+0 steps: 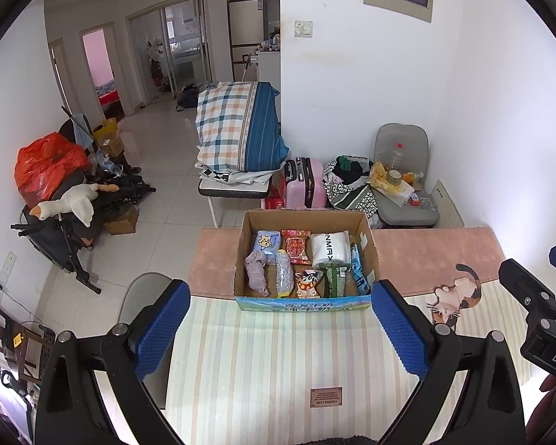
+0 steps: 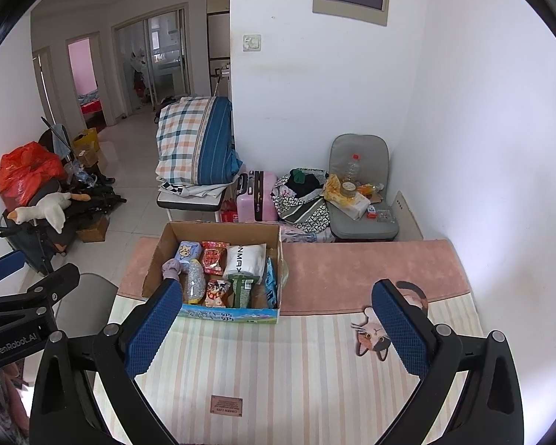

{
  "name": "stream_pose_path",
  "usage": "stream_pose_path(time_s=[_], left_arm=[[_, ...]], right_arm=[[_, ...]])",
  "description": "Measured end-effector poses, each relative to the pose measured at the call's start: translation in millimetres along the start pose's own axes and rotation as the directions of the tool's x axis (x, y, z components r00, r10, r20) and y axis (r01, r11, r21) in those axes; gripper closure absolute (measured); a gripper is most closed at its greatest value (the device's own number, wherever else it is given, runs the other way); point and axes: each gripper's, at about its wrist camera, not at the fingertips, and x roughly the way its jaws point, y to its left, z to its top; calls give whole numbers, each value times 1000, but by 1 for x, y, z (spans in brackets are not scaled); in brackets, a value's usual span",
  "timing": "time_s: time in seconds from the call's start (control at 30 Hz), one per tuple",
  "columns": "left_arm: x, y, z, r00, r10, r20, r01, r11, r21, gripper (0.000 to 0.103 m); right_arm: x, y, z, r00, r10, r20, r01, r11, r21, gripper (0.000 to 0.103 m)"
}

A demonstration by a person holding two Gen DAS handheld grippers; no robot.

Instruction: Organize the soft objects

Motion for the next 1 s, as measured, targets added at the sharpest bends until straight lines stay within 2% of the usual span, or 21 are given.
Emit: stream_pose_path(time_s=[1.0], left_arm=[[1,-2,-8,1000,27,14,-26,1000,-17,3]], right_arm=[[5,-1,3,1000,-2,-2,2,1000,-4,0]])
